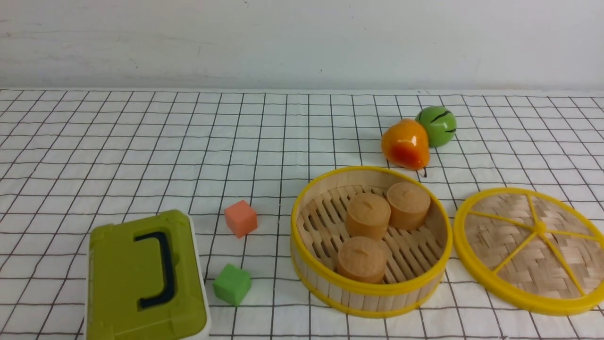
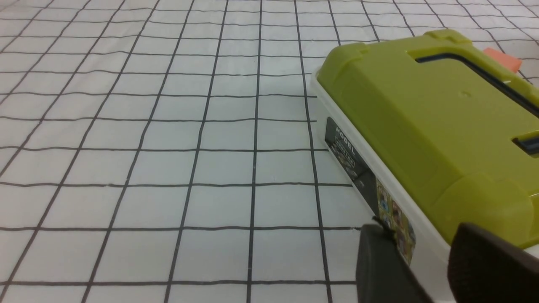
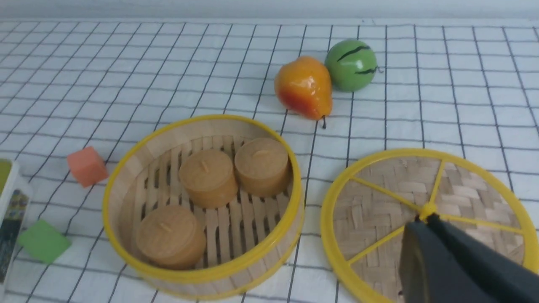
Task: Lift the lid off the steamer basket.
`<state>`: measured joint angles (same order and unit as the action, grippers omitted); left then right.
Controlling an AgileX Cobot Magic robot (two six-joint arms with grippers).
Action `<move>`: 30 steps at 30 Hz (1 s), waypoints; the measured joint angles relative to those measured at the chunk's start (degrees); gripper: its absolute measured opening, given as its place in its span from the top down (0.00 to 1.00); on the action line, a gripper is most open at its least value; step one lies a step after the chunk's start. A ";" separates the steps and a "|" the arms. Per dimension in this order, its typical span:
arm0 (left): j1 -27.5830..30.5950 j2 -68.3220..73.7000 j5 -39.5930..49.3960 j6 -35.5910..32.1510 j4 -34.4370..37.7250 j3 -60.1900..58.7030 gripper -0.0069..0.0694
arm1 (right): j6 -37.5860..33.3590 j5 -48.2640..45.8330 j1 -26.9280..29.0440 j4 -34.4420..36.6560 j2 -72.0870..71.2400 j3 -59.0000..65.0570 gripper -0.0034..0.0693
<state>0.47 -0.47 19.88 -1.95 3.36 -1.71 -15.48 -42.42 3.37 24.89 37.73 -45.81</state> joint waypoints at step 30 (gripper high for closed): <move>0.00 0.00 0.00 0.00 0.00 0.00 0.60 | 7.15 27.54 0.00 -15.08 -25.39 26.68 0.99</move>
<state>0.47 -0.47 19.88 -1.95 3.36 -1.71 -8.34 -14.88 3.37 9.81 12.34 -19.13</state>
